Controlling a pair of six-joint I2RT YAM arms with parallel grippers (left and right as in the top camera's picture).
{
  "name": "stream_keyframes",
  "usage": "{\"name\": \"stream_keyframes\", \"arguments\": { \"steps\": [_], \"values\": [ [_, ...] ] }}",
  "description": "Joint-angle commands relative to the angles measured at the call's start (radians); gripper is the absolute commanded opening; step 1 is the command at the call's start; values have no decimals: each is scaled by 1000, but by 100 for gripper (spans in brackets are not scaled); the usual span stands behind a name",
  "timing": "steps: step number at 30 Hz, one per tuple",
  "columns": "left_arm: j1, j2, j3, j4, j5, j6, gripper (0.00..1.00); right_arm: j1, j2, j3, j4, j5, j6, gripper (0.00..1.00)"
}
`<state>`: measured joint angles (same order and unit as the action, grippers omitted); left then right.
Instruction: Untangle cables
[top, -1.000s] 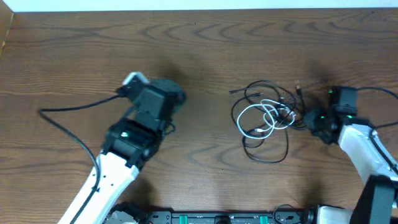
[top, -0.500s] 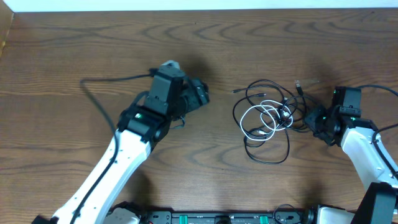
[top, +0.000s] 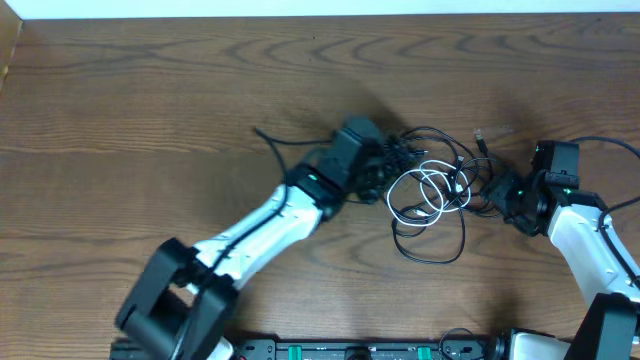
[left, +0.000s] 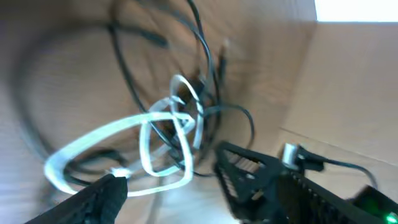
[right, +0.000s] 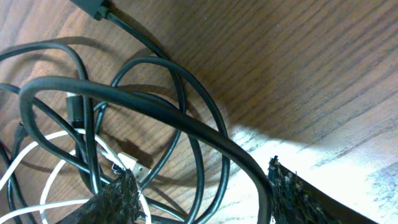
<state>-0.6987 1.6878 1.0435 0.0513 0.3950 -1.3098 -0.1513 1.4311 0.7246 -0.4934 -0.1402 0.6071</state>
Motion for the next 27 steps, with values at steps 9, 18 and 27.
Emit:
{"name": "stream_keyframes", "arguments": {
  "steps": [9, 18, 27],
  "values": [
    [-98, 182, 6, 229, -200, -578, 75, 8, -11, -5, -21, 6, -21, 64],
    [-98, 334, 6, 422, -206, -629, 55, 8, -11, -5, -24, 6, -21, 65],
    [-98, 338, 6, 423, -213, -629, 33, 8, -11, -5, -24, 7, -22, 66]
  ]
}}
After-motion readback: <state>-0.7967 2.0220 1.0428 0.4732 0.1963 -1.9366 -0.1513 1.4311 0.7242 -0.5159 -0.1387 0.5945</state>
